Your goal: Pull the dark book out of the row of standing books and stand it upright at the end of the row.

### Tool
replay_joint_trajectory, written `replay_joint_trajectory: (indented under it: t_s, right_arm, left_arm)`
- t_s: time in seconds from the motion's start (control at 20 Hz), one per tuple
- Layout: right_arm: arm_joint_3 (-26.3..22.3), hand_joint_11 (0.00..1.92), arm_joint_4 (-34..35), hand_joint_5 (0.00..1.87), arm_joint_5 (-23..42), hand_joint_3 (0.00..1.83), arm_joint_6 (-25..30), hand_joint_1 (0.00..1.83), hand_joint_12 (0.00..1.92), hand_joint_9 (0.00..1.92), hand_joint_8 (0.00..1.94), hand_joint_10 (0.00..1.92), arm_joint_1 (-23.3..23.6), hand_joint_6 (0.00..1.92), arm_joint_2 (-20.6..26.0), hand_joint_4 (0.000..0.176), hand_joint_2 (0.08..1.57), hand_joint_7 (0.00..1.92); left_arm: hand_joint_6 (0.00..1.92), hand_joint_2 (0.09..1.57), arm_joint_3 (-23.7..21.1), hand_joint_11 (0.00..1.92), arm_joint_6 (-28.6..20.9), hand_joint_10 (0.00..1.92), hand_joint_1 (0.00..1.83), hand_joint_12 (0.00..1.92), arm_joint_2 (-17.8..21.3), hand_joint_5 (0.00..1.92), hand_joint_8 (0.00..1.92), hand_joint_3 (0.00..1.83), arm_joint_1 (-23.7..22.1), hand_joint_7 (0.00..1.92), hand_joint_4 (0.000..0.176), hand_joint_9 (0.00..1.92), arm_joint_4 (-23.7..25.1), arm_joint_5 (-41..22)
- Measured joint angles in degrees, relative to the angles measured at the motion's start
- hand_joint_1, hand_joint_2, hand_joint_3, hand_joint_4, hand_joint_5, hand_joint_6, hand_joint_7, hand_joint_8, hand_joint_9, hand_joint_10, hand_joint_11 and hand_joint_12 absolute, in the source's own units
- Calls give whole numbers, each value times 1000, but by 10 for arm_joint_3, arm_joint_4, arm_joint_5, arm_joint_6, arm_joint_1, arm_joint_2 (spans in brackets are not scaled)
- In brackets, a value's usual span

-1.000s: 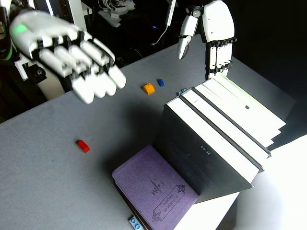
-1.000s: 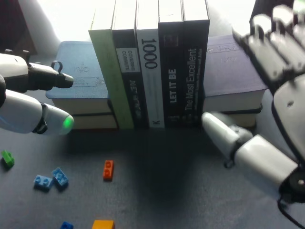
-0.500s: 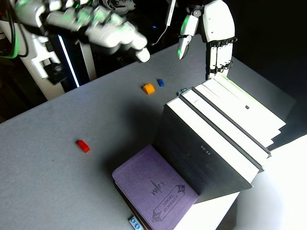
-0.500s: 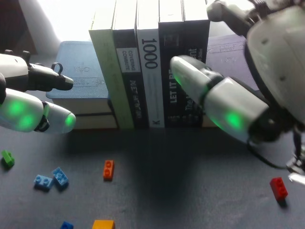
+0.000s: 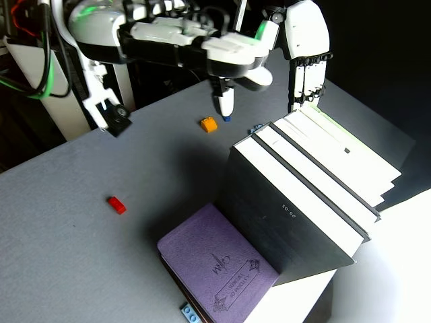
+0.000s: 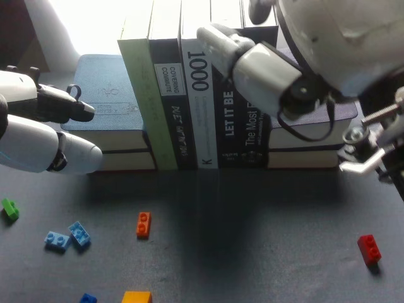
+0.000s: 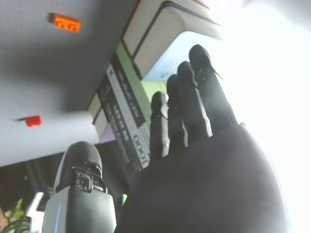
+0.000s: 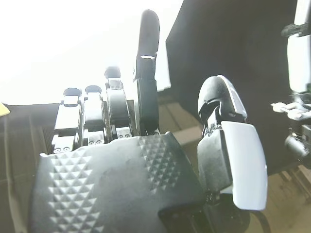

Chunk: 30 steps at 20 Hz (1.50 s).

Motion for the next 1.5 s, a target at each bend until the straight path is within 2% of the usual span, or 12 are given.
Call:
replay_joint_trajectory:
  t_s: [0.1,0.2,0.35,0.45,0.6,0.7,0.8,0.85,0.95,1.05,1.4,1.5]
  right_arm:
    - [10,0,-15,909,-13,9,8,0,0,0,20,0,5,761,-5,0,1235,321]
    - [27,0,-34,870,-34,0,16,0,0,0,2,0,5,758,-14,0,1217,281]
    - [56,0,-49,914,-56,6,19,0,0,0,24,0,5,771,-32,0,1233,341]
    - [79,0,-49,874,-60,0,22,0,0,0,0,0,6,801,-47,0,1209,268]
    - [106,0,-49,901,-59,3,31,0,0,0,24,0,6,798,-61,0,1224,328]
    - [122,0,-49,857,-57,0,41,0,0,0,9,0,6,800,-68,0,1207,296]
    - [131,0,-40,888,-55,3,42,0,0,0,24,0,6,799,-75,0,1222,337]
    - [135,0,-27,866,-55,2,43,0,0,0,10,0,5,821,-78,0,1223,314]
    - [135,0,-28,827,-54,0,42,0,0,0,4,0,-2,820,-78,0,1210,272]
    - [133,0,-28,894,-53,2,39,0,0,0,26,0,-12,760,-77,0,1225,355]
    - [84,0,-30,828,-32,0,23,0,0,0,3,0,-35,760,-57,0,1202,283]
    - [65,0,-36,925,-23,2,17,0,0,0,16,0,-48,688,-51,0,1218,359]
  left_arm:
    - [3,1221,0,349,0,1,75,24,0,239,1,7,0,275,57,313,0,0]
    - [0,1218,0,364,0,0,93,28,0,236,0,3,0,277,73,302,0,0]
    - [2,1226,0,352,0,3,90,18,0,248,0,4,0,274,47,311,0,0]
    - [1,1227,0,397,0,2,45,34,0,237,3,4,0,284,69,314,0,0]
    - [4,1231,0,360,0,0,65,12,0,254,0,3,0,284,49,310,0,0]
    - [2,1220,0,377,0,6,64,17,0,236,4,0,0,290,76,316,0,0]
    - [0,1222,0,361,0,1,78,9,0,232,0,0,0,268,63,306,0,0]
    - [4,1221,0,369,0,2,64,12,0,243,4,0,0,276,70,310,0,0]
    - [2,1223,0,370,0,2,39,11,0,239,9,0,0,295,82,311,0,0]
    - [5,1225,0,385,0,8,48,16,0,251,4,1,0,292,59,331,0,-1]
    - [2,1220,0,366,0,1,0,4,0,215,4,0,0,288,91,305,0,0]
    - [12,1224,0,393,0,10,37,15,0,249,8,0,0,309,67,336,0,0]
